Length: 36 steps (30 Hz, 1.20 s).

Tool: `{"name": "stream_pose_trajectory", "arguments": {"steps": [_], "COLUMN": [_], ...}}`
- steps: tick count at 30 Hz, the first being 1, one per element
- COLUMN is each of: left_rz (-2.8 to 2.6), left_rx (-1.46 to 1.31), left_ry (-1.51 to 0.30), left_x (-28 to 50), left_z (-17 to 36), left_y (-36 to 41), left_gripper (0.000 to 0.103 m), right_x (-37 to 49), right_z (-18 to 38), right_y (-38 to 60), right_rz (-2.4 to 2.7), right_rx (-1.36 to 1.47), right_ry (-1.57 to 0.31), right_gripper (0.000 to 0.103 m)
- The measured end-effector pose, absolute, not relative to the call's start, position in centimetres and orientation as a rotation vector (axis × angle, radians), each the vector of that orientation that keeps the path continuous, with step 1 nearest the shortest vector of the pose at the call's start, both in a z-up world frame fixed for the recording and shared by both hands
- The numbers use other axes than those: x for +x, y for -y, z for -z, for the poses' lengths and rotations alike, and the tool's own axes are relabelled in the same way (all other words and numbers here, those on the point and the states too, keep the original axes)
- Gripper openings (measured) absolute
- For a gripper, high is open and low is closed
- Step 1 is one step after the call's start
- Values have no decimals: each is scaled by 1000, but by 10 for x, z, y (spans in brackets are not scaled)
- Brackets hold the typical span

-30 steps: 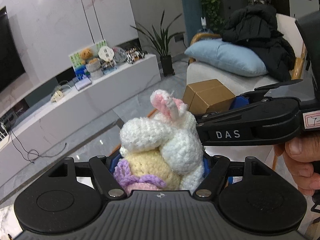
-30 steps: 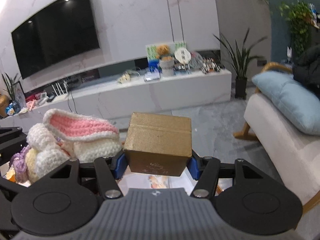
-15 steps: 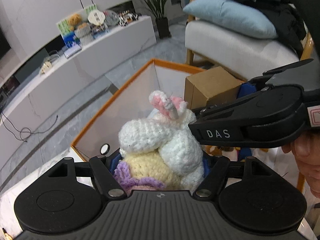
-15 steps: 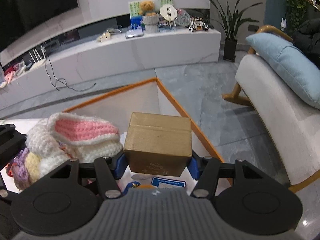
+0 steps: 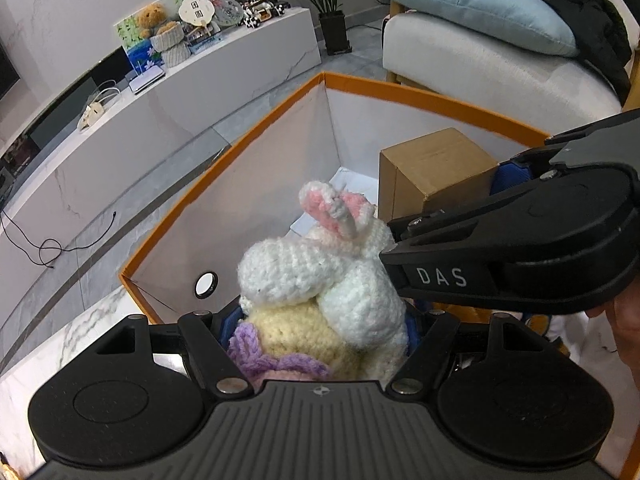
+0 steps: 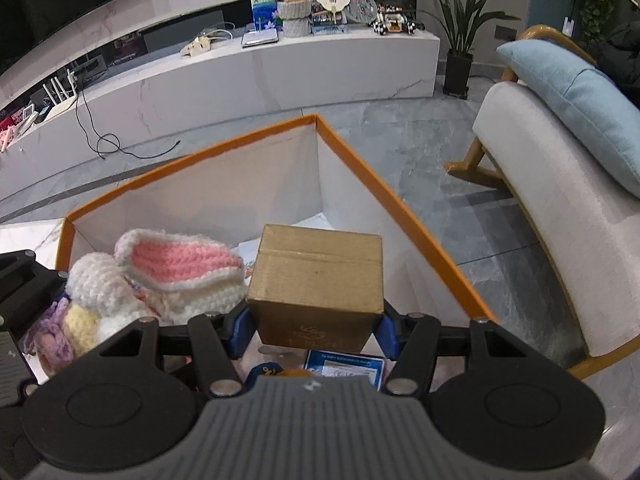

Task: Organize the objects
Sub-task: 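Open both tools to drop the bunny and brown box into the box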

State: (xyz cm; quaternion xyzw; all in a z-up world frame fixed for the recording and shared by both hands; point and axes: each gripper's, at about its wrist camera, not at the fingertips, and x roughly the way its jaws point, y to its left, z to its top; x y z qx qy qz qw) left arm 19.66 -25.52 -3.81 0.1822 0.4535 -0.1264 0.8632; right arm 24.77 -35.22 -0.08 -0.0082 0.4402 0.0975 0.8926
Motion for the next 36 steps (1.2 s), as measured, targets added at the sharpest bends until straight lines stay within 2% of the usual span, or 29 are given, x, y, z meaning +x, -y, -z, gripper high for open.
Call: {"name": "stream_pose_trajectory", "arguments": {"steps": [18,21,24,31,36], "left_rz": [250,255,256,263,255], "left_rx": [495,503,511,509,481], "left_ry": [-994,-998,-1000,-1015,-1010], "left_x": [205,207,207,207,207], "left_z": [52,52,53,51,45], "left_y": [268,268,267,266,265], "left_gripper": [87,90,92,94,94], "right_x": [255,255,254,254,250], "right_z": [12,12,11,10,-1], "right_y": [346,346,346,349,345], "right_rz": [-178,-169,-160,-148,-157], "right_rx": [-64,-64,-62,-55,-50], "right_ry": [-960,-959,-948,-935,-893], "right_gripper": [61,62,70,71,76]}}
